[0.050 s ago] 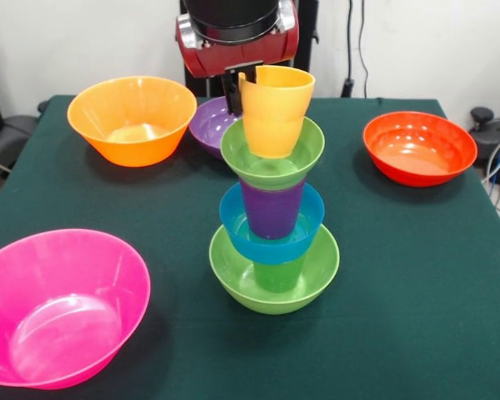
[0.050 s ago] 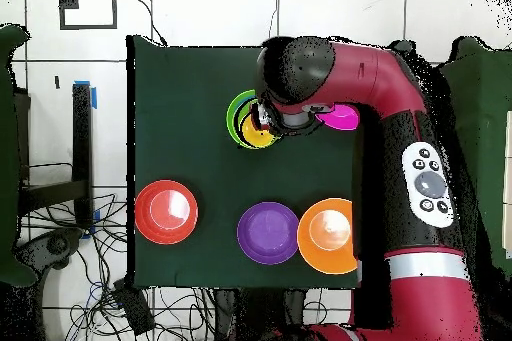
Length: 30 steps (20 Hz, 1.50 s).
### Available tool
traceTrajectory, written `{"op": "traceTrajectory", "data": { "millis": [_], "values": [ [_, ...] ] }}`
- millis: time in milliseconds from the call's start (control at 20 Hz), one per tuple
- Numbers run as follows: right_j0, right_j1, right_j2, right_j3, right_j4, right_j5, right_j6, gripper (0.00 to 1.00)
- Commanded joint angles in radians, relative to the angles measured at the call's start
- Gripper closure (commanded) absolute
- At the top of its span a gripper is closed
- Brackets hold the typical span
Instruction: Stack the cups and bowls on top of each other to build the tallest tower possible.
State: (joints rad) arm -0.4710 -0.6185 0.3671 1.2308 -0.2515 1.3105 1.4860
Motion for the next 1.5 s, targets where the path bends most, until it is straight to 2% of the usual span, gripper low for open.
{"op": "traceTrajectory", "data": {
  "millis": [50,500,1500],
  "values": [
    [0.029,0.032,-0.007,0.069,-0.026,-0.109,0.074,1.0],
    [0.031,0.04,-0.01,0.066,-0.022,-0.12,0.074,1.0],
    [0.026,0.021,-0.018,0.13,-0.016,-0.134,0.078,1.0]
  ]
}}
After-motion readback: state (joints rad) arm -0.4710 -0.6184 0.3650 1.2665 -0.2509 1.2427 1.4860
